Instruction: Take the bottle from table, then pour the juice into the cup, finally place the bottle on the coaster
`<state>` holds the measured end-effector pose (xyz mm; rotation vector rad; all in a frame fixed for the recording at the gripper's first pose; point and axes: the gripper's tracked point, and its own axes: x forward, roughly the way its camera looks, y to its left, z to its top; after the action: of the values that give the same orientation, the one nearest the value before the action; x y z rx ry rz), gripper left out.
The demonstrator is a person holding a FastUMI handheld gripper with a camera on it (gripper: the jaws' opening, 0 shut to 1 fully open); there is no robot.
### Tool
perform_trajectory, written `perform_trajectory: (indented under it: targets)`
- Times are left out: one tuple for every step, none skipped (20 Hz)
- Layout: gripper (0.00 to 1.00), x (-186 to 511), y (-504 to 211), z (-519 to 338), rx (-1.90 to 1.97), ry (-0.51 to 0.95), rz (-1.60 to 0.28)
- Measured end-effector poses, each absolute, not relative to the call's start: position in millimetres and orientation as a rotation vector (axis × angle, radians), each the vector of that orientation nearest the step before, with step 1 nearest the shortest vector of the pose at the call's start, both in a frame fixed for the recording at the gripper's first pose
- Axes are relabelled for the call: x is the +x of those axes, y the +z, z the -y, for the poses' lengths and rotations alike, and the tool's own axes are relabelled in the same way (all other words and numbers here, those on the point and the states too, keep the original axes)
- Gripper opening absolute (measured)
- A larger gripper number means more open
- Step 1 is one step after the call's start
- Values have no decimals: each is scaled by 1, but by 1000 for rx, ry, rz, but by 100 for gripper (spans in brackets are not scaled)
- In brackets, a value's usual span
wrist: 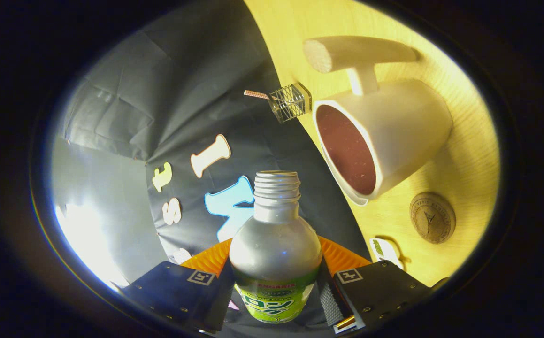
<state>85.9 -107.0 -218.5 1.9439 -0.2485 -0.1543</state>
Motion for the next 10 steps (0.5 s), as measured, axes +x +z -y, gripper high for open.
perform_trajectory:
  targets:
    - [78, 85, -219, 106, 1906, -161, 232]
    - [78, 85, -221, 105, 1866, -163, 212]
    - [78, 85, -223, 103, 1827, -164, 194]
    - [78, 84, -226, 104, 1790, -167, 184]
    - [78, 85, -231, 103, 1758, -174, 164]
    - [78, 84, -234, 103, 1729, -176, 148]
    - [78, 83, -236, 101, 1702, -178, 136]
    - [78, 83, -237, 100, 1678, -176, 127]
    - [78, 82, -237, 99, 1654, -172, 120]
    - [78, 81, -236, 99, 1626, -168, 123]
